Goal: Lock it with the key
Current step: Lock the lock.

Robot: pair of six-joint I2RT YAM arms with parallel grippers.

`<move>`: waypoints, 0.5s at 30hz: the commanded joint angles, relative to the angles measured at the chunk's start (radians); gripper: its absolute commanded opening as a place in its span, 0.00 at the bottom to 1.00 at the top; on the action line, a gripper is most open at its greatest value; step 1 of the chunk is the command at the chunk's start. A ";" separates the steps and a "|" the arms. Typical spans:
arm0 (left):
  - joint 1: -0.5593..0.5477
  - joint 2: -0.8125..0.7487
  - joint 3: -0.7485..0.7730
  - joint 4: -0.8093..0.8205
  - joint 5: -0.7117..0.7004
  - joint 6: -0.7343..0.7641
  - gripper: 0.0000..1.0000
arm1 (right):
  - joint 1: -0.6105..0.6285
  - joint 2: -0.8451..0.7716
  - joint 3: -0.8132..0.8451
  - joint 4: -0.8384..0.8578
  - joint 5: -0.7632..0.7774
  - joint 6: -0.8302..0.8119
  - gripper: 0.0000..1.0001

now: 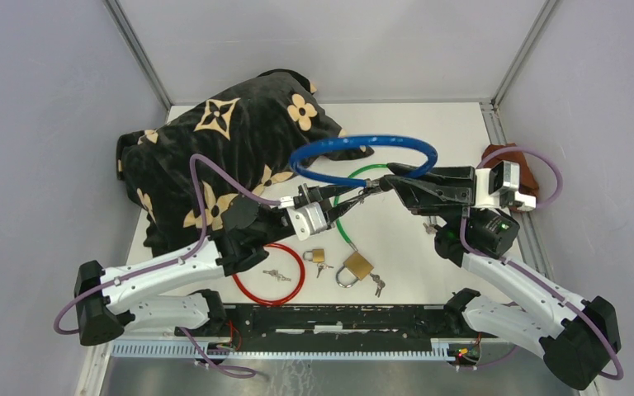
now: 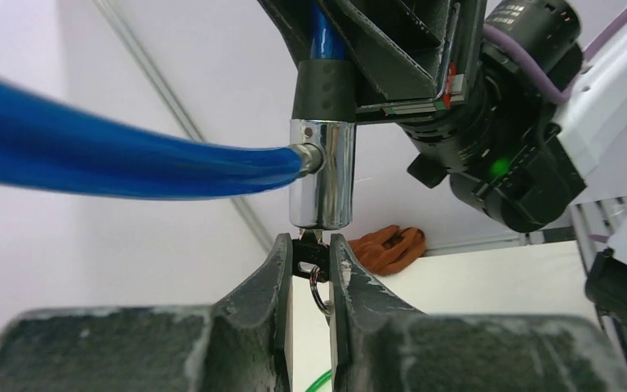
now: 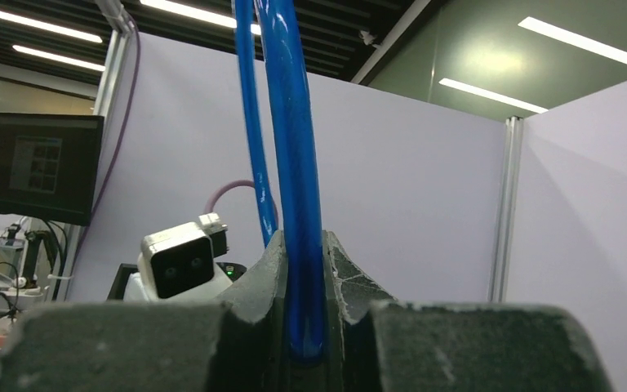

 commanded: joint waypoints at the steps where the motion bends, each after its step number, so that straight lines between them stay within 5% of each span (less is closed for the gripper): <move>1: -0.021 0.020 -0.017 0.086 -0.169 0.136 0.02 | 0.000 -0.016 -0.013 0.056 0.095 0.002 0.00; 15: -0.080 0.061 -0.058 0.188 -0.303 0.389 0.02 | 0.000 -0.031 -0.025 0.031 0.145 -0.002 0.00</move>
